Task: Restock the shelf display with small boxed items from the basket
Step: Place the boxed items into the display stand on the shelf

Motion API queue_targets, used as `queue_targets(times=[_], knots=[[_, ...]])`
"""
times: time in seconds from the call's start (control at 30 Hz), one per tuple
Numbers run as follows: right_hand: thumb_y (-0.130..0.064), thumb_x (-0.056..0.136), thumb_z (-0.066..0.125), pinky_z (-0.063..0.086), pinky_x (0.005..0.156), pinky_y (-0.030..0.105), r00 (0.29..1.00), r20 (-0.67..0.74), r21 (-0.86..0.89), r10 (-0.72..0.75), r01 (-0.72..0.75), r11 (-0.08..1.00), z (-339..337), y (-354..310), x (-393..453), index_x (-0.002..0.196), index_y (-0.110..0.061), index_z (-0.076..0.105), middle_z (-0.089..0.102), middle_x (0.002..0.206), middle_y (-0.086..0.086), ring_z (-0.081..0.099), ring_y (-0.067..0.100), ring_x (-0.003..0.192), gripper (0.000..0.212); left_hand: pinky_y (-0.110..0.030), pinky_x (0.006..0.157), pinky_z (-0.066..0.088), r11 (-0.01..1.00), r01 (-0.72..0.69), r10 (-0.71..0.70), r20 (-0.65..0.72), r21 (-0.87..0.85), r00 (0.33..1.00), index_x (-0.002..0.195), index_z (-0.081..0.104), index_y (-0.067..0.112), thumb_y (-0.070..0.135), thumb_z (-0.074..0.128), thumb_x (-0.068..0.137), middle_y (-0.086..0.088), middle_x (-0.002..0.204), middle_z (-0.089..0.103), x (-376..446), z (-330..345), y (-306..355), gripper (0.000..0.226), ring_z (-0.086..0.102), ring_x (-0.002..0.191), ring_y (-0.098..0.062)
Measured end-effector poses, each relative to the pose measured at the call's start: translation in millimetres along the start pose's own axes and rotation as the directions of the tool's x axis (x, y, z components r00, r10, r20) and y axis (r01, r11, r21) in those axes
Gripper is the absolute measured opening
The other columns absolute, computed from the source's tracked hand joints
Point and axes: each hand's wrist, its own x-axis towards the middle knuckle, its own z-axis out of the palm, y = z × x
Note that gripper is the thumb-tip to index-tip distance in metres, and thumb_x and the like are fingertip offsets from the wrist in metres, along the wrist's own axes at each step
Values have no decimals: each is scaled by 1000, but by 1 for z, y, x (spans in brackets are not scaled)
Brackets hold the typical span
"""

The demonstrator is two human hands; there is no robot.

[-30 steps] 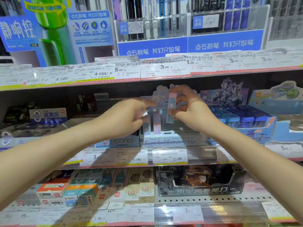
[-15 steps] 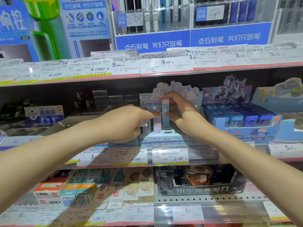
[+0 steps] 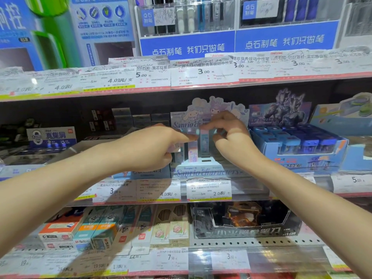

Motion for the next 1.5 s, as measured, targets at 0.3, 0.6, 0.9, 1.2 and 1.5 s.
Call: queue_targets(times=[0.3,0.6,0.9,1.2,1.5], knots=[[20,79,35,39,67,7,987,103,186,124,-141,972,-10,-1,12,111,-12,63,59,84,-3,54,-3,71,53,-31,54,40,993,45,-47,-23,-107,999,133,47,28,4,44,79,-14,72,62,1,-2,1,59,44,50,-11],[-3,84,56,47,72,15,977,198,430,74,-155,890,-24,-50,-12,89,-18,62,63,83,2,58,7,75,17,-17,33,31,686,162,-319,-94,-709,943,108,52,18,7,65,81,0,62,55,-6,-11,15,32,40,33,-7],[-1,79,65,54,70,24,933,357,502,35,-223,835,-22,-58,-15,97,1,64,67,88,25,62,22,70,18,-21,39,32,453,202,-112,170,-868,979,96,45,3,1,62,76,-5,54,51,-7,-7,25,27,37,37,-11],[1,79,64,54,80,26,959,222,566,175,-273,778,-44,-37,-13,83,-14,65,68,82,7,64,18,78,15,-14,31,26,252,276,-4,284,-928,959,87,49,-2,22,42,96,-16,62,54,-20,-13,21,26,35,31,-10],[3,74,70,50,70,14,998,-29,510,-57,64,858,-38,-38,-30,74,-19,65,66,76,-2,64,6,71,23,-10,25,17,-109,337,-381,352,-935,855,85,59,-2,20,55,90,-7,54,63,-8,-8,17,23,24,28,-3]])
